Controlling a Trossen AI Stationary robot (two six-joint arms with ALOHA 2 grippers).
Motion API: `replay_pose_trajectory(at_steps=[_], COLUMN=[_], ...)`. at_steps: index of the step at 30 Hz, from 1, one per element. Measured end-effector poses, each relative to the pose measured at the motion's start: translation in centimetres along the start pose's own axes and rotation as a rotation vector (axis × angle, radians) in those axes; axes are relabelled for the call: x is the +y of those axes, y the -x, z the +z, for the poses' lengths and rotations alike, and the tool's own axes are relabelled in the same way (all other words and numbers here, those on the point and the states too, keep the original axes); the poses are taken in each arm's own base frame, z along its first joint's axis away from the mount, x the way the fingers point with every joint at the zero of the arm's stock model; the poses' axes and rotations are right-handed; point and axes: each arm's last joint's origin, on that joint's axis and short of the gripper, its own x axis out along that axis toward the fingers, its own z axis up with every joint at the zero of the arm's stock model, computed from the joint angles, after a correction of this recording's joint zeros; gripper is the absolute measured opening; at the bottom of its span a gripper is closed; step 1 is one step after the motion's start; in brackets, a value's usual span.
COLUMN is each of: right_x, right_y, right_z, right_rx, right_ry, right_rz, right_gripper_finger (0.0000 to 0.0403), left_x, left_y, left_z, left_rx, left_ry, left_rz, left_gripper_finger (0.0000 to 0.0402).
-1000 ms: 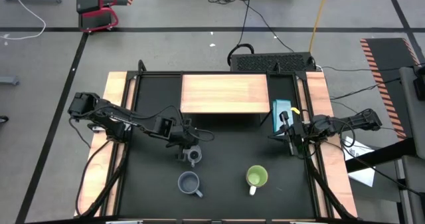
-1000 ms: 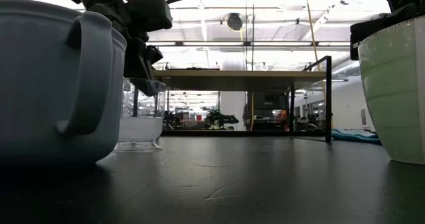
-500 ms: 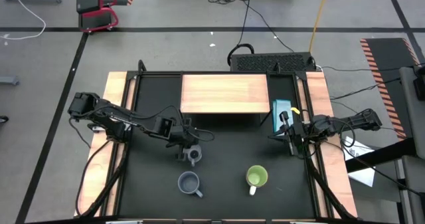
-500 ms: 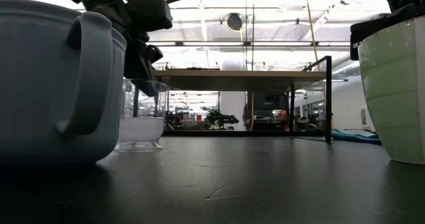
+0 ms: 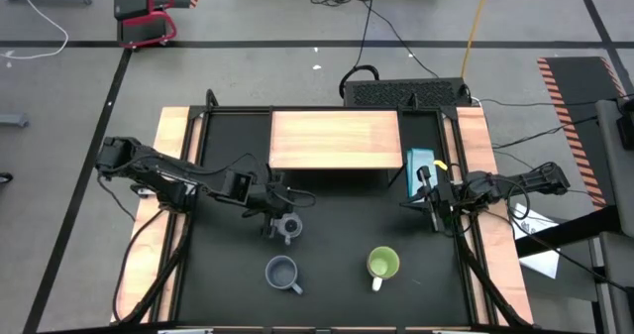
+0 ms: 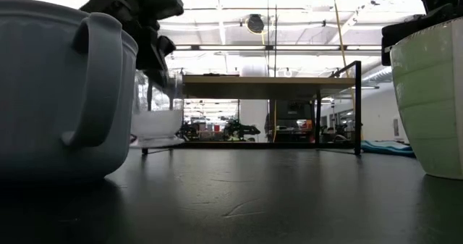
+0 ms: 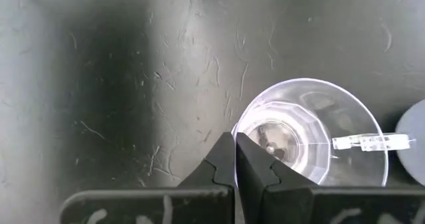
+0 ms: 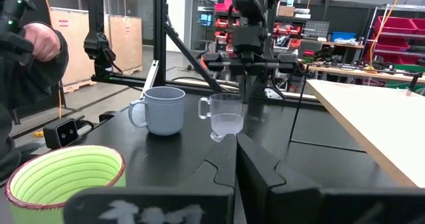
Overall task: Stack small to large cups/mugs on shelf
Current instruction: Put the transparent mug on the shelf
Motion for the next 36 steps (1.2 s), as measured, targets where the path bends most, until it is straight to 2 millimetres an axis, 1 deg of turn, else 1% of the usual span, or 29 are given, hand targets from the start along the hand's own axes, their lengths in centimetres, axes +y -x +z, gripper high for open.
replay_pose_trajectory(at_steps=[5, 7, 16, 22, 28, 33, 36], right_x=[0.0, 0.0, 0.0, 0.0, 0.0, 0.0, 0.0], right_y=[0.0, 0.0, 0.0, 0.0, 0.0, 0.0, 0.0], right_z=[0.0, 0.0, 0.0, 0.0, 0.0, 0.0, 0.0], right_rx=[0.0, 0.0, 0.0, 0.0, 0.0, 0.0, 0.0], right_ry=[0.0, 0.0, 0.0, 0.0, 0.0, 0.0, 0.0], right_rz=[0.0, 0.0, 0.0, 0.0, 0.0, 0.0, 0.0], right_gripper_finger=[0.0, 0.0, 0.0, 0.0, 0.0, 0.0, 0.0], left_x=[0.1, 0.1, 0.1, 0.1, 0.1, 0.1, 0.1], left_y=[1.4, 1.6, 1.6, 1.6, 1.6, 1.6, 1.6], left_z=[0.1, 0.1, 0.0, 0.0, 0.0, 0.0, 0.0], left_rx=[-0.029, -0.037, -0.03, -0.031, -0.031, -0.031, -0.032], left_ry=[0.005, 0.009, 0.021, 0.027, 0.038, 0.038, 0.038], left_rz=[0.0, 0.0, -0.001, -0.003, -0.004, -0.004, -0.004], left_gripper_finger=[0.0002, 0.0002, 0.0002, 0.0011, 0.0003, 0.0016, 0.0009])
